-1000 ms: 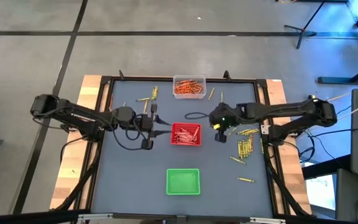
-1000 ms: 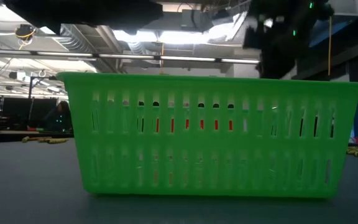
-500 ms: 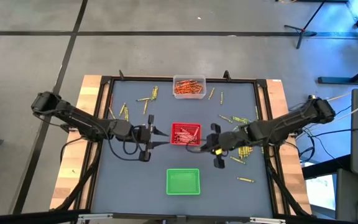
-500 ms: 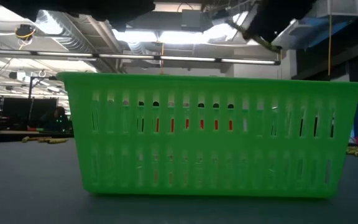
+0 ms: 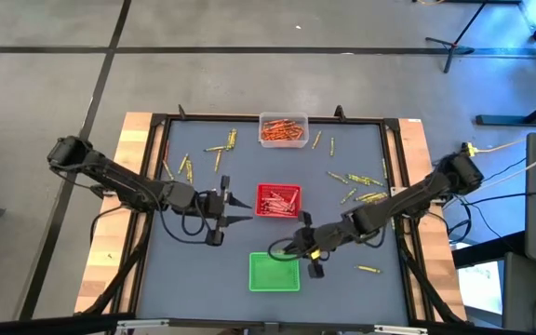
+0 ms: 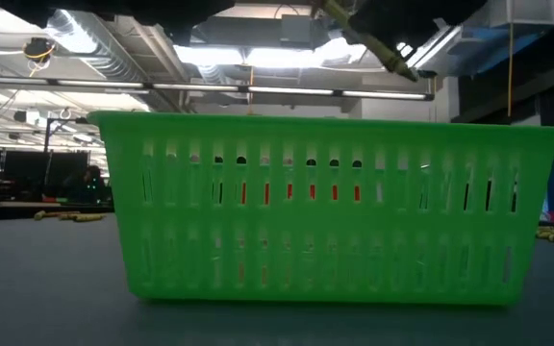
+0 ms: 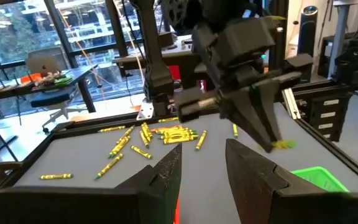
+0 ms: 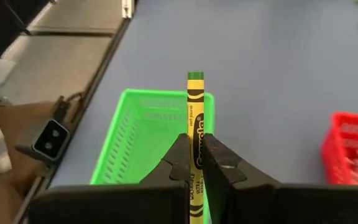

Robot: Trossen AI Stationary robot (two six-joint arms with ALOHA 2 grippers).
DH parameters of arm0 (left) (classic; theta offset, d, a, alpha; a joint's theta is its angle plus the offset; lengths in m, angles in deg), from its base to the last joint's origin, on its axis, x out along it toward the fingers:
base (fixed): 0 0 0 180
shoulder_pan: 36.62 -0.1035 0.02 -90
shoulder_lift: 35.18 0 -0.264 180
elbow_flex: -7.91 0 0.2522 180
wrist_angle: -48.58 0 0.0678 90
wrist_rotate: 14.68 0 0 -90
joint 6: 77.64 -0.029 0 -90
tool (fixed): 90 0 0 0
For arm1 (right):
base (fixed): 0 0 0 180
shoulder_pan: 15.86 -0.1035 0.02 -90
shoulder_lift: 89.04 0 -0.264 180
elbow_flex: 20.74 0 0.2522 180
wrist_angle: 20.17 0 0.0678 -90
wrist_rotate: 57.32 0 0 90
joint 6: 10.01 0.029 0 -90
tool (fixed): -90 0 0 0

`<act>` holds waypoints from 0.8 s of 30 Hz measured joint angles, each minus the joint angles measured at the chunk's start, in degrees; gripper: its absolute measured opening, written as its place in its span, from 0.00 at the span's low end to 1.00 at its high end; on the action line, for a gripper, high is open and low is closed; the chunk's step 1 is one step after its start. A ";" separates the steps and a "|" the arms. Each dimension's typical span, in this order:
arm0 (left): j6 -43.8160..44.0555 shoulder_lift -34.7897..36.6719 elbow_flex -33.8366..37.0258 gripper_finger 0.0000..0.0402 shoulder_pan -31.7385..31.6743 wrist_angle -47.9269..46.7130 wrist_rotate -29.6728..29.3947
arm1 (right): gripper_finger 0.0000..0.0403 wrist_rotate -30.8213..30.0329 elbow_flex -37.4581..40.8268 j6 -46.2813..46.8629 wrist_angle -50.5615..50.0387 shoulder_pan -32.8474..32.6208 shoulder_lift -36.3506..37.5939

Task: Sort crayons
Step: Put the green crayon into the green bin

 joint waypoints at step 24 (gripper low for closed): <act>-0.12 0.00 0.00 0.27 -0.07 0.27 -0.09 | 0.29 7.52 -0.04 3.32 8.69 0.17 -10.44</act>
